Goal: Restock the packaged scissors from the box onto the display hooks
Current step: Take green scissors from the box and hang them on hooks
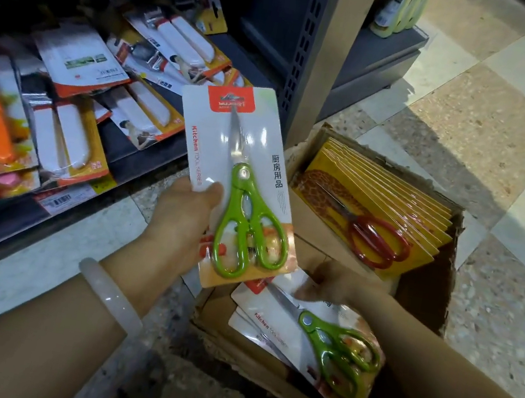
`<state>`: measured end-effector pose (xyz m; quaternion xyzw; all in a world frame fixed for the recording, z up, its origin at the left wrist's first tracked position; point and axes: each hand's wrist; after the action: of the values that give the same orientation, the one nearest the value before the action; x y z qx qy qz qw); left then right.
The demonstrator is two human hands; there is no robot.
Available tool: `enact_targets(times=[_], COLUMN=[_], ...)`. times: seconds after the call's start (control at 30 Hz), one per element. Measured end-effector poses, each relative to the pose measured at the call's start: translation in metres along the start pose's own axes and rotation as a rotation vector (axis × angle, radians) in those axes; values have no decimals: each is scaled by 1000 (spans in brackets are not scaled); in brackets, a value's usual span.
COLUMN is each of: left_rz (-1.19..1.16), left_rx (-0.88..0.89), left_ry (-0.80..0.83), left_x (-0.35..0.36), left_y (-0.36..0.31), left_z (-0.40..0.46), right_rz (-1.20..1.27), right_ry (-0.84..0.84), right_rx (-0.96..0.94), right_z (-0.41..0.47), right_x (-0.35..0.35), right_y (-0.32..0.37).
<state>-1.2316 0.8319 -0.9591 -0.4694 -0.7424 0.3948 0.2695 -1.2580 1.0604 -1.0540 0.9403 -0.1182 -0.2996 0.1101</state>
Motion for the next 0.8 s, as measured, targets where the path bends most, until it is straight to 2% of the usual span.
enact_targets(times=[0.1, 0.2, 0.33, 0.43, 0.5, 0.6, 0.8], left_rz=[26, 52, 67, 54, 45, -5, 2], left_rx=[2, 26, 56, 56, 55, 49, 186], left_ry=[19, 32, 40, 53, 57, 60, -30], left_x=[-2, -4, -6, -6, -7, -8, -26], left_y=[1, 2, 2, -2, -7, -16, -52], left_z=[1, -1, -4, -5, -7, -7, -4], right_rz=[118, 157, 388, 759, 978, 1107, 1192], right_ry=[-20, 0, 37, 90, 120, 35, -265], right_rx=[31, -29, -89, -104, -219, -382, -514], right_z=[3, 5, -2, -26, -44, -57, -65], right_x=[9, 3, -13, -41, -63, -92, -116], right_y=[-5, -12, -29, -32, -30, -14, 73])
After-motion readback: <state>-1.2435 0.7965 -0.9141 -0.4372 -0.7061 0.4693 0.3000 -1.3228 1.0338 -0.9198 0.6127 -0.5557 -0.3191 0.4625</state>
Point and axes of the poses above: each hand's wrist, its own z-axis towards the middle knuckle, its own x-axis out of the palm, y = z × x, and after that the axes turned 5 degrees about z, right-handed
